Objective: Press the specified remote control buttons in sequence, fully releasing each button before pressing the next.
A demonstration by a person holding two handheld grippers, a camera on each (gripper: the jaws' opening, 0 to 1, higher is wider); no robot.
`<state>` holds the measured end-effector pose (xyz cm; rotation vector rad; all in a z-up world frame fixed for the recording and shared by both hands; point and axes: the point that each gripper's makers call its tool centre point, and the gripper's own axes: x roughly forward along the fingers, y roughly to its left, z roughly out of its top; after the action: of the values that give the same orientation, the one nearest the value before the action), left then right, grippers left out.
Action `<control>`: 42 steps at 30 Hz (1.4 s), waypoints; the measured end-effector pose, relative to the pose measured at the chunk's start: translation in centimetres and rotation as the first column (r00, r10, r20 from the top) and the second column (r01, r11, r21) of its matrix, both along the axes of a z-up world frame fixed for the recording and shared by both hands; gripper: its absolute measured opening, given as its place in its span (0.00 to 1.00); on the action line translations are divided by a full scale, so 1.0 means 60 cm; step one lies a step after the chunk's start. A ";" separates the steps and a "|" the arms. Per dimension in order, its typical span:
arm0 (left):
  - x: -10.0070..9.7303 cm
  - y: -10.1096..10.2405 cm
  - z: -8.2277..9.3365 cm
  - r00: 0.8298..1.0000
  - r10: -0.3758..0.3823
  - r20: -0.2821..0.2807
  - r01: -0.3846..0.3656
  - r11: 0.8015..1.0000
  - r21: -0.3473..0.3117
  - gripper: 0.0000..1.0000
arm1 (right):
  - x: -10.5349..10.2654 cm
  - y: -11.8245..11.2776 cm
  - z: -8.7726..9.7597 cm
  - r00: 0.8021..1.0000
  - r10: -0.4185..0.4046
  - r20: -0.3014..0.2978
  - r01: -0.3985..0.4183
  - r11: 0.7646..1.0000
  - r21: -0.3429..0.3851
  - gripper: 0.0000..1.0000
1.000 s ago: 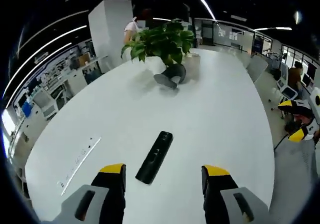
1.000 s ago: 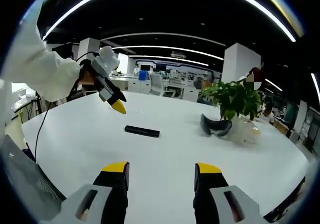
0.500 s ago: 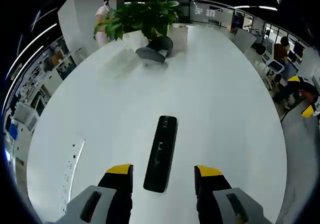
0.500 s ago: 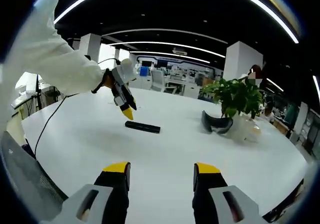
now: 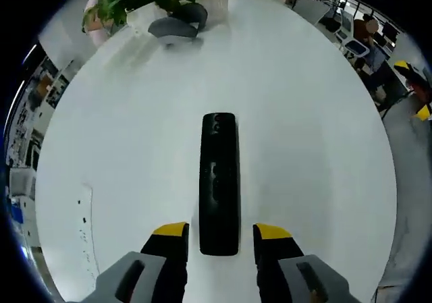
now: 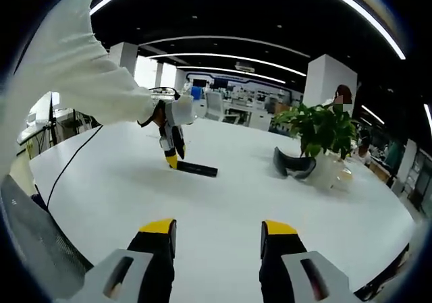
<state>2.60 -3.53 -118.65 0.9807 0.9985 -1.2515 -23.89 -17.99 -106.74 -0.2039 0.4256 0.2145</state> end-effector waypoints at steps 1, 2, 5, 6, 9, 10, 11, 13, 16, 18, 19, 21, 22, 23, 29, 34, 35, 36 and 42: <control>0.001 0.001 -0.002 1.000 -0.008 -0.001 0.008 1.000 0.008 0.38 | 0.000 0.000 0.000 1.000 0.000 0.000 0.000 1.000 0.001 0.48; 0.002 0.005 -0.006 1.000 -0.008 -0.012 0.009 1.000 0.027 0.38 | 0.000 0.000 0.000 1.000 0.001 0.001 -0.001 1.000 0.002 0.48; 0.001 0.012 -0.014 1.000 -0.012 -0.028 0.013 0.998 0.054 0.34 | 0.000 0.001 -0.002 1.000 0.005 -0.003 -0.005 1.000 -0.001 0.48; 0.002 0.006 -0.011 0.999 -0.014 -0.034 0.015 0.999 0.038 0.33 | 0.000 0.002 -0.001 1.000 0.007 -0.001 -0.007 1.000 -0.001 0.48; 0.002 0.009 -0.011 0.999 -0.017 -0.040 0.019 0.999 0.046 0.33 | 0.000 0.002 -0.002 1.000 0.008 -0.004 -0.008 1.000 0.000 0.48; 0.001 0.009 -0.011 0.999 -0.022 -0.040 0.024 0.999 0.048 0.33 | 0.000 0.002 -0.002 1.000 0.008 -0.003 -0.008 1.000 -0.001 0.48; 0.001 0.009 -0.011 0.999 -0.031 -0.038 0.033 0.998 0.048 0.33 | 0.000 0.002 -0.002 1.000 0.009 -0.003 -0.009 1.000 0.000 0.48; 0.000 0.010 -0.011 0.999 -0.024 -0.039 0.026 0.999 0.045 0.33 | 0.000 0.003 -0.002 1.000 0.011 -0.003 -0.011 1.000 0.000 0.48; -0.002 0.011 -0.011 0.999 -0.021 -0.033 0.022 0.999 0.037 0.24 | 0.000 0.004 -0.001 1.000 0.013 0.000 -0.013 1.000 0.002 0.48; -0.007 0.009 -0.011 0.999 -0.027 -0.024 0.028 0.999 0.035 0.24 | 0.000 0.004 0.000 1.000 0.014 0.003 -0.014 1.000 0.004 0.48; -0.006 0.009 -0.011 1.000 -0.017 -0.023 0.018 0.999 0.033 0.24 | 0.000 0.004 0.000 1.000 0.014 0.004 -0.014 1.000 0.003 0.48; -0.005 0.009 -0.011 1.000 -0.009 -0.023 0.009 0.999 0.032 0.24 | 0.000 0.004 0.001 1.000 0.014 0.009 -0.014 1.000 0.006 0.48; -0.006 0.009 -0.010 1.000 0.008 -0.025 -0.007 0.999 0.041 0.23 | 0.000 0.004 0.002 1.000 0.014 0.010 -0.014 1.000 0.007 0.48; -0.008 0.008 -0.010 1.000 0.010 -0.022 -0.009 0.999 0.046 0.23 | 0.000 0.004 0.002 1.000 0.013 0.012 -0.013 1.000 0.007 0.48; -0.022 0.014 -0.011 1.000 0.012 -0.011 -0.011 0.998 0.063 0.23 | -0.001 0.002 0.005 1.000 0.008 0.021 -0.008 1.000 0.013 0.48; -0.030 0.019 -0.014 1.000 0.020 -0.014 -0.019 0.997 0.074 0.23 | -0.001 0.003 0.006 1.000 0.010 0.024 -0.011 1.000 0.015 0.47; -0.033 0.019 -0.014 1.000 0.022 -0.013 -0.021 0.997 0.077 0.23 | -0.002 0.003 0.007 1.000 0.011 0.026 -0.012 1.000 0.015 0.47; -0.035 0.020 -0.014 1.000 0.024 -0.014 -0.023 0.997 0.078 0.23 | -0.002 0.004 0.007 1.000 0.012 0.027 -0.012 1.000 0.016 0.47; -0.063 0.024 -0.016 0.999 0.030 -0.011 -0.029 0.996 0.080 0.23 | -0.003 0.006 0.007 1.000 0.017 0.026 -0.018 0.999 0.031 0.42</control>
<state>-1.17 -2.09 -119.61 1.0174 1.0752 -1.2021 -24.08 -17.63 -106.29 -0.1801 0.3945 0.2356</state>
